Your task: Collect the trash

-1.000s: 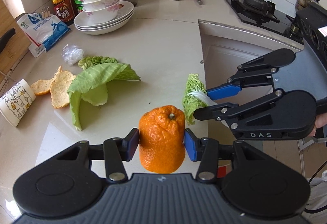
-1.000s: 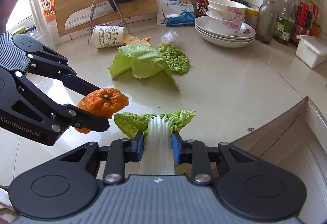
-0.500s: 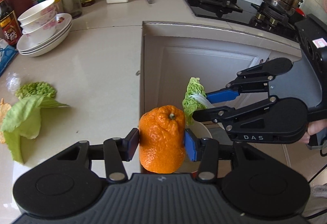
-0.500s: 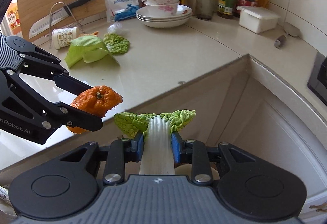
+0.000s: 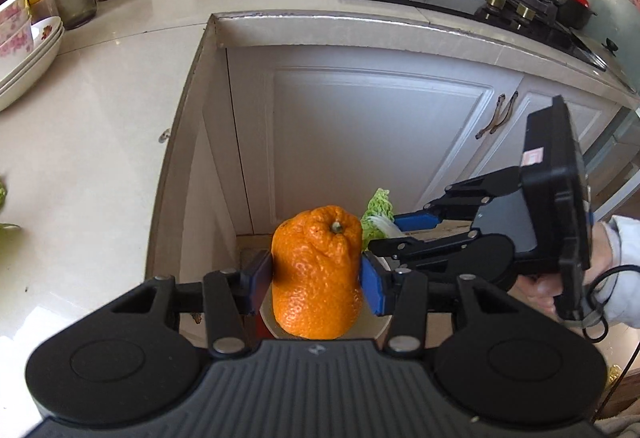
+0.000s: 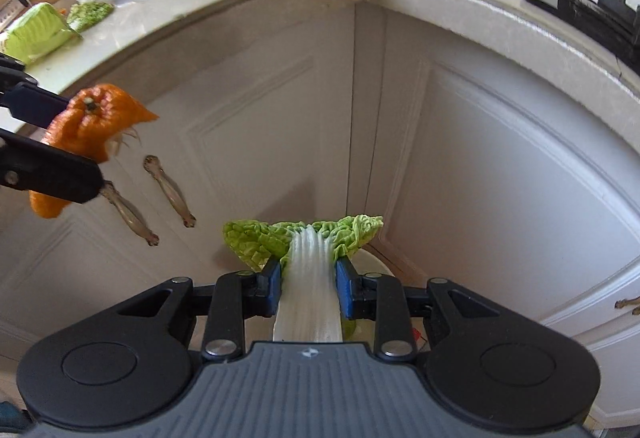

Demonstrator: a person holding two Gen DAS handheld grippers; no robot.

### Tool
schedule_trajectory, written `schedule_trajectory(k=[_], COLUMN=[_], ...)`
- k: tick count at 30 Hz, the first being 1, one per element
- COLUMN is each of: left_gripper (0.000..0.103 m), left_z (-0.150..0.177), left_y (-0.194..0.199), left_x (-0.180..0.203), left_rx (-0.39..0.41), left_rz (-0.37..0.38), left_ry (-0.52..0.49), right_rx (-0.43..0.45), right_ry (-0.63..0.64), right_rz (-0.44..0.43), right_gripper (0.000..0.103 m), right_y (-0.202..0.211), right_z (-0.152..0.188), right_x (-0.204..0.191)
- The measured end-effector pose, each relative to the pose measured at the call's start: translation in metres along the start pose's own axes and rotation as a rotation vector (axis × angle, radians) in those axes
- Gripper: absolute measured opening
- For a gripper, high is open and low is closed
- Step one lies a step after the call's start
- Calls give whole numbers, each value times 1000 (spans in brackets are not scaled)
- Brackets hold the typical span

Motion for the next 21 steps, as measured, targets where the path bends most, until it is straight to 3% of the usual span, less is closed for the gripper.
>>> schedule_trajectory(k=[9, 11, 13, 17, 21], left_gripper=[46, 46, 46, 46, 46], left_z=[-4, -3, -3, 0, 2], left_y=[-24, -28, -32, -39, -47], left_x=[14, 14, 13, 12, 15], left_rx=[6, -1, -8, -19, -29], left_rz=[-13, -20, -21, -33, -39], left_ry=[-9, -8, -3, -2, -3], right_rx=[-54, -53, -44, -41, -29], right_ry=[-52, -55, -56, -65, -66], right_rz=[-29, -39, -33, -40, -15], right_gripper=[35, 44, 68, 74, 90], right_y=[-69, -75, -77, -76, -67], right_z=[18, 19, 18, 20, 23], right_x=[-3, -5, -5, -6, -4])
Point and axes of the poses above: each gripper's, at about its wrist camera, not at the fingertips, and y roughly against the way its jaws point, x to its right, z to its underside, the point moved 5 cm from there along -y, roughly the way its jaws point, and after that the axes turned 15 degrees about y, right-handed, at the moved point
